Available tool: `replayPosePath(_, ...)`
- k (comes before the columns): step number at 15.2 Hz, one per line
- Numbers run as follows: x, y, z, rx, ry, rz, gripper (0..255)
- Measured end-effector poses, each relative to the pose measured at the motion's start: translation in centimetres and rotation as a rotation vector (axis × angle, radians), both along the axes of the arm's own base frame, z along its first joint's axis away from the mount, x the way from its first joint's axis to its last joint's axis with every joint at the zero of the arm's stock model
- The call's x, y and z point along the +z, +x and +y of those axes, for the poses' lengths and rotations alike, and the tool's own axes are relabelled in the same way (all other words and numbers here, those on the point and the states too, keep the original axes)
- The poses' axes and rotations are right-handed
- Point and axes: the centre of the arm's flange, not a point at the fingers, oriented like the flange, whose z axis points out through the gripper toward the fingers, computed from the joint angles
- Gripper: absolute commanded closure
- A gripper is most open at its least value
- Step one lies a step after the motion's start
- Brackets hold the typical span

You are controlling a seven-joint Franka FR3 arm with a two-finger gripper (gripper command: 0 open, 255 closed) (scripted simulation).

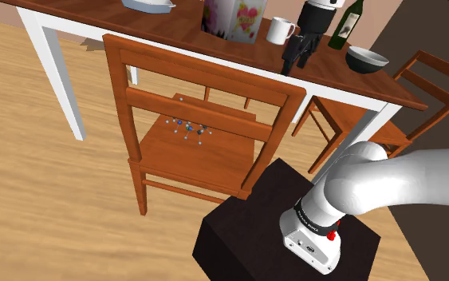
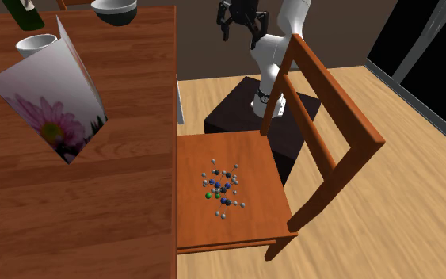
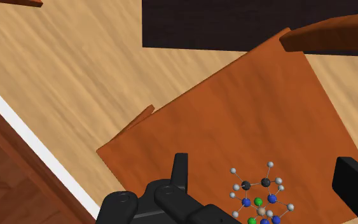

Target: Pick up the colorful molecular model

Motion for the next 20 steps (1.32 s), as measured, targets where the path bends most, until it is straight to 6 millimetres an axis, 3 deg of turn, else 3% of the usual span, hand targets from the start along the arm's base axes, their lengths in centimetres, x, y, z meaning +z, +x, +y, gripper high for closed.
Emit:
replayPosePath(2,-0.3,0.4,0.3,-0.006,0.001,-0.001,0)
replayPosePath(4,-2.0,1.6,0.8,-0.024,0.003,-0.003,0)
replayPosePath(20,-16.6,15.2,6.8,-0.215,0.031,-0.034,0)
